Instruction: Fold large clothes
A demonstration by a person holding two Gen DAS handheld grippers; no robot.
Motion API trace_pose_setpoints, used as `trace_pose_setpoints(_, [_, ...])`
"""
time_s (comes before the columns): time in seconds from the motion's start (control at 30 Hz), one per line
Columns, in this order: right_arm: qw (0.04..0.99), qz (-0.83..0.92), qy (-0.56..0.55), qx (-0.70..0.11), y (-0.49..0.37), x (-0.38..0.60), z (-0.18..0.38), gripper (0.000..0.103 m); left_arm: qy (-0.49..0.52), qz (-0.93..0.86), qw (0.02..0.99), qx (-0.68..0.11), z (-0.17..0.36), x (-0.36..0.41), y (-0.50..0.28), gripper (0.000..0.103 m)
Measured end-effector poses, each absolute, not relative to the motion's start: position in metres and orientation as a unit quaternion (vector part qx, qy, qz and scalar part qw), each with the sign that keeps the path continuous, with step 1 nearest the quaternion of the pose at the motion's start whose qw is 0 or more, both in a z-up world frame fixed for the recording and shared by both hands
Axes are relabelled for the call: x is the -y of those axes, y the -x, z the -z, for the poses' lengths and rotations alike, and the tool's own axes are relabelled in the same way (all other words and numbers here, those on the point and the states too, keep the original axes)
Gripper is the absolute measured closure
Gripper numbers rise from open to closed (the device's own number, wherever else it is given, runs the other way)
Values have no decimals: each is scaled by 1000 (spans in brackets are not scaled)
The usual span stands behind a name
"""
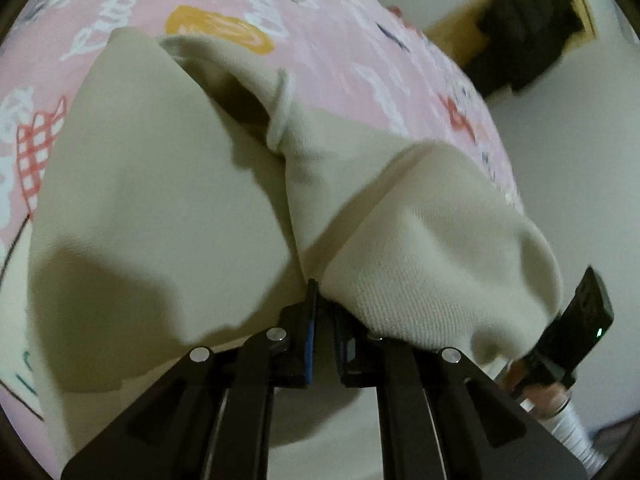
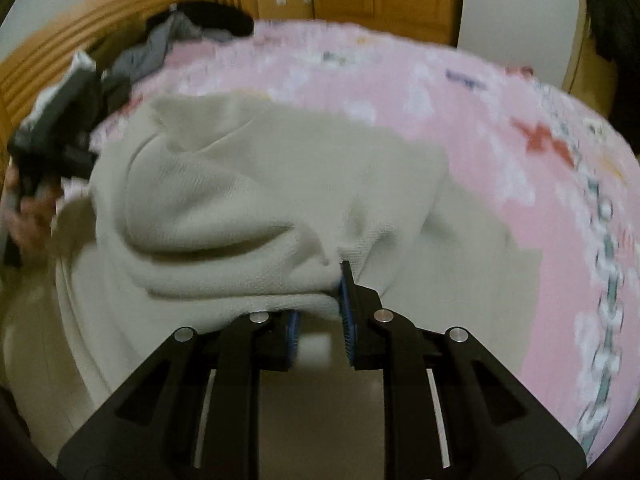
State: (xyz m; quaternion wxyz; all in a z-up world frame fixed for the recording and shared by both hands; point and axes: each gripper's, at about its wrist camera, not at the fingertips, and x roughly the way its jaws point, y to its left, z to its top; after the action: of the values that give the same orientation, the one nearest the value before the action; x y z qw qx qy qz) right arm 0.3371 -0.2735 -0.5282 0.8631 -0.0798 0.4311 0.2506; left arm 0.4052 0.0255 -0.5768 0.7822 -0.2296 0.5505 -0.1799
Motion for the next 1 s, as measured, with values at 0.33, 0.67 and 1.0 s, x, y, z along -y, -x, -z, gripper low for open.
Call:
trace_pose_setpoints(0.33, [765,-278,-279,-510,-332,334,530,22,336,160,712,-595,581,-77,-389,74])
trace_pose_setpoints(0.67, [725,-303,-339,-517,-370,279,563,78,415,127,668,-604,617,-74,-420,57])
trace_pose_setpoints(1.0, [813,-437,-223,-315,-365,242,483,87,514,180,659,-520,598,-108,-472,99])
